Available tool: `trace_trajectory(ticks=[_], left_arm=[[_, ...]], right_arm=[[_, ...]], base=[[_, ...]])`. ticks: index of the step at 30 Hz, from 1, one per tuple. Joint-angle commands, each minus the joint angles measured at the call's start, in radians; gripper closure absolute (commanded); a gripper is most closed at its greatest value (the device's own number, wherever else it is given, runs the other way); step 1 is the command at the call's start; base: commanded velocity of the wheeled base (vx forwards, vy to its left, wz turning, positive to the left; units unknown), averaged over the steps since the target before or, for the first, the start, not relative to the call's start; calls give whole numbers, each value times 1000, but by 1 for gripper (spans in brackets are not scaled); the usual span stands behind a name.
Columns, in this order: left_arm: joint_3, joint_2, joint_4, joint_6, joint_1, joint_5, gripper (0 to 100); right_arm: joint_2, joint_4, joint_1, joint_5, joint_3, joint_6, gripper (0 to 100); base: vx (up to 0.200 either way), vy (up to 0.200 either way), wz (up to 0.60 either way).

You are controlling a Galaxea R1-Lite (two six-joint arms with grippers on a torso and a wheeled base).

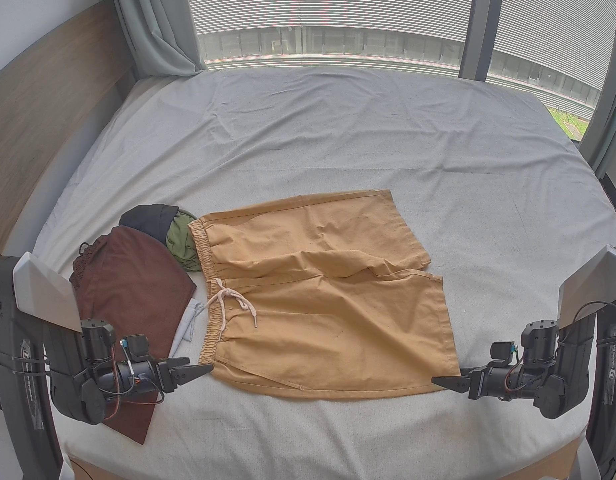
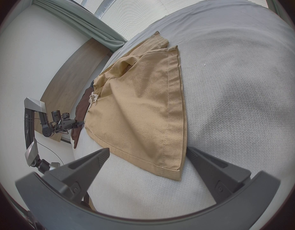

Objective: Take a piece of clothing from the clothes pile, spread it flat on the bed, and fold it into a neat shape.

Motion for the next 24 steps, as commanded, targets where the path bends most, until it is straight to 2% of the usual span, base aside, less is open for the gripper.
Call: trace_trajectory(ticks=[1,23,24], left_arm=[[-9,42,-1,0,-10,-2,0],[-106,105,-2,-9,-56,-2,0],[-107,106,-2,-9,-58,-2,100]], right_arm=[[3,1,-2,0,-4,0,0],[3,1,-5,-1,-14,3,0],[3,1,-5,-1,-16,3,0]], base=[[0,0,0],[0,0,0],[0,0,0]])
